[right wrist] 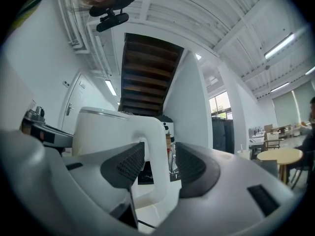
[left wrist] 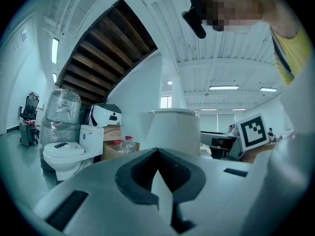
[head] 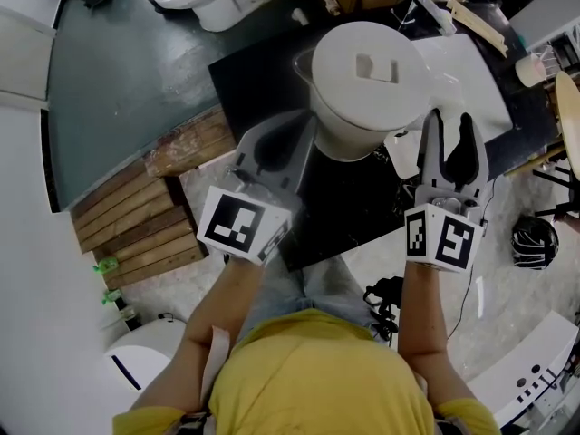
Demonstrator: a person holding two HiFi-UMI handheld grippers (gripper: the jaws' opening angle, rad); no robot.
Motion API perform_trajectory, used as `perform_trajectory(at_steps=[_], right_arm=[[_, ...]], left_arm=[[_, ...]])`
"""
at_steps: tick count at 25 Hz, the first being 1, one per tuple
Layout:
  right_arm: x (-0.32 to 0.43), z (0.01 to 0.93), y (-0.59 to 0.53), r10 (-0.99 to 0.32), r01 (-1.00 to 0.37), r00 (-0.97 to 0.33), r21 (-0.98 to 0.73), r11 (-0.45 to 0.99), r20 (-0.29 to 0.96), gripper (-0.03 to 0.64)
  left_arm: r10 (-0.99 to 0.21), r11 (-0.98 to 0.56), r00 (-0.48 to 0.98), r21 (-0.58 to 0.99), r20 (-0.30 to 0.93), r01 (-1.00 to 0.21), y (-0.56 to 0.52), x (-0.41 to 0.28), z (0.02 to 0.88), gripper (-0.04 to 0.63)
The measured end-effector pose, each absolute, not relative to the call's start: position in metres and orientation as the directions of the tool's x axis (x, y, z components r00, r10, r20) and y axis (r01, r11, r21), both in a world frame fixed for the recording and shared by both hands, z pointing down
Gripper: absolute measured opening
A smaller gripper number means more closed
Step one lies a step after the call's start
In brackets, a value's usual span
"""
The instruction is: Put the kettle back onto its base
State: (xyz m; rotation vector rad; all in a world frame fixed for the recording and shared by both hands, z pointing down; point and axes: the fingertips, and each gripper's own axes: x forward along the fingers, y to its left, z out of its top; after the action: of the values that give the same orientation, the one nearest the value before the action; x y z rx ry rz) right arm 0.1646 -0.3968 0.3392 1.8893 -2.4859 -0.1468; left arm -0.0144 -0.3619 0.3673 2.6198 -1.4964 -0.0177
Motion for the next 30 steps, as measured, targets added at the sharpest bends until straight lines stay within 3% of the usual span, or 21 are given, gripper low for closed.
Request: perform_trajectory(at_steps=[6,11,17,30], right_arm=[[0.154,0.33,-0.367,-0.961,-0.959,-0.275,0.078,0.272,-0.038,0.19],[0.139,0.313,-0.339,-0.954,-0.955,-0.294,0.07,0.29,-0.053,0.089],[0.126,0.299,-0.302,-0.952,-0.953,-0.301,0.056,0.298,-0.055,0.041],[0.101,0.281,-0.217,-0.947,-0.947,-0.32,0.053,0.318,-0.03,0.018]], left_arm=[[-0.856,-0.51,0.517,0.119,0.031,-0.852,-0.342,-0.012,0.35,0.003],[-0.853,-0.518,0.522,0.098,0.02,-0.85,-0.319,-0.012,0.335,0.003],[-0.857,-0.514,0.515,0.084,-0.004,-0.854,-0.288,-0.016,0.316,0.003],[-0.825,-0.563,0.565,0.077,0.001,-0.823,-0.215,-0.014,0.292,0.003]])
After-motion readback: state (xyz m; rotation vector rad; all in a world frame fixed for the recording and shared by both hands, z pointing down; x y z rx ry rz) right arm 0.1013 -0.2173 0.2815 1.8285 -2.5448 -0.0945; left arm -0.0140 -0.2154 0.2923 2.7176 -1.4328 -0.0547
